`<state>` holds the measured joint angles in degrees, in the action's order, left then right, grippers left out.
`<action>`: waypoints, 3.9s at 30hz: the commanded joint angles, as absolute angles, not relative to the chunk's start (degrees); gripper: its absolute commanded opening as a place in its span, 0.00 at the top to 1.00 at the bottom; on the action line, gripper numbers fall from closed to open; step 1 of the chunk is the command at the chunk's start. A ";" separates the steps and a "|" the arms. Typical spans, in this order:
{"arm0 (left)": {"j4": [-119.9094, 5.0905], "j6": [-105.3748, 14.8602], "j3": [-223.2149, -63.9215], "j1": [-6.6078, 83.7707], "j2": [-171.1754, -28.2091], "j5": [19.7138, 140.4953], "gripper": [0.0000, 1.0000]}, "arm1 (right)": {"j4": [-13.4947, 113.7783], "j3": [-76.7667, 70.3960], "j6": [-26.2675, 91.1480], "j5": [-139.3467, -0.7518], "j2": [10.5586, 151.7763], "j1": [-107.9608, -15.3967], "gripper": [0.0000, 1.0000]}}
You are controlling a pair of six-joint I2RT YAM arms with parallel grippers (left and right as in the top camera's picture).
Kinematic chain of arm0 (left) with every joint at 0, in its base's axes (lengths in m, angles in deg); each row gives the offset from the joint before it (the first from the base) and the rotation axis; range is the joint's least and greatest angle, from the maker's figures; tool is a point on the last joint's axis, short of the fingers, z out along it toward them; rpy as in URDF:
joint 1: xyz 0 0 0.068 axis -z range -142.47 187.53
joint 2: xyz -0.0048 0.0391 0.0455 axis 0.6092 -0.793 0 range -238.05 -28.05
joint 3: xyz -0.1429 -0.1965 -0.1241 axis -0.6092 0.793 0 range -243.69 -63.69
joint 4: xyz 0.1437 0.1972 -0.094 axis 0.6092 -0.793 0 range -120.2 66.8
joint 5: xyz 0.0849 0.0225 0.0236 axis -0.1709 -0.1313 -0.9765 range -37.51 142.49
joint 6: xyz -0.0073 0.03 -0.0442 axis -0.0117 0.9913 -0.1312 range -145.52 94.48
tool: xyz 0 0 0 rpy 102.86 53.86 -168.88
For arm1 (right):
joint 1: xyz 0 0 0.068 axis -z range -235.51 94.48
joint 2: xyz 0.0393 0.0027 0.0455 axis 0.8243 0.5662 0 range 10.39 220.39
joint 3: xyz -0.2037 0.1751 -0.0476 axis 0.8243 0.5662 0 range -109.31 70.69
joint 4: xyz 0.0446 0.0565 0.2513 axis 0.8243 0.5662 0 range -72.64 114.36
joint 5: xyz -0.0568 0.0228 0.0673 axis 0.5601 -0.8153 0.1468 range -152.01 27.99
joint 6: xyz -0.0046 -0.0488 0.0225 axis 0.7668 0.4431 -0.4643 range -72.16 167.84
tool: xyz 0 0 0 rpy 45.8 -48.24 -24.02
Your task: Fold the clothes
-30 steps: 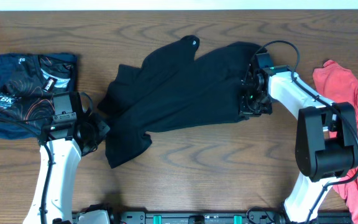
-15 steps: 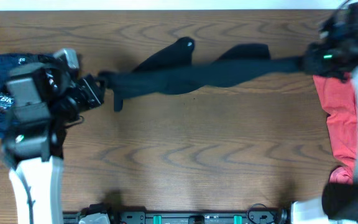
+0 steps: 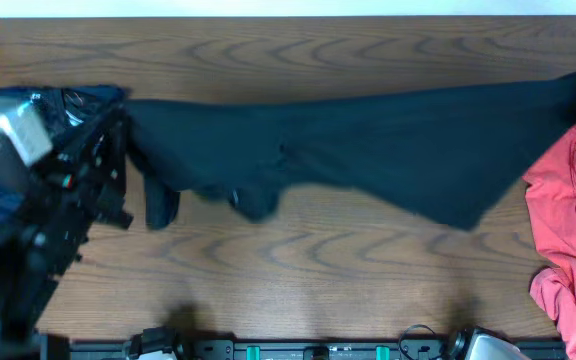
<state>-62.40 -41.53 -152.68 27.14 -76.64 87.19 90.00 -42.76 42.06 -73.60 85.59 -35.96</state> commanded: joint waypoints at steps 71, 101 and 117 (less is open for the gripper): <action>-78.62 -16.29 -117.54 34.35 -120.51 110.00 0.94 | 89.25 -8.29 36.31 -54.98 116.15 -34.81 0.99; -68.52 -23.13 -115.11 55.90 -120.53 77.90 0.52 | 89.30 -8.27 36.33 -54.98 116.15 -34.81 0.99; -78.08 -26.60 -126.91 52.58 -108.14 108.76 0.94 | 88.84 -8.27 36.33 -54.94 116.15 -34.81 0.99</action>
<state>-79.34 -25.31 -124.29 55.42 -112.86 101.96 89.04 -8.29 36.13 -55.13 116.28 -34.70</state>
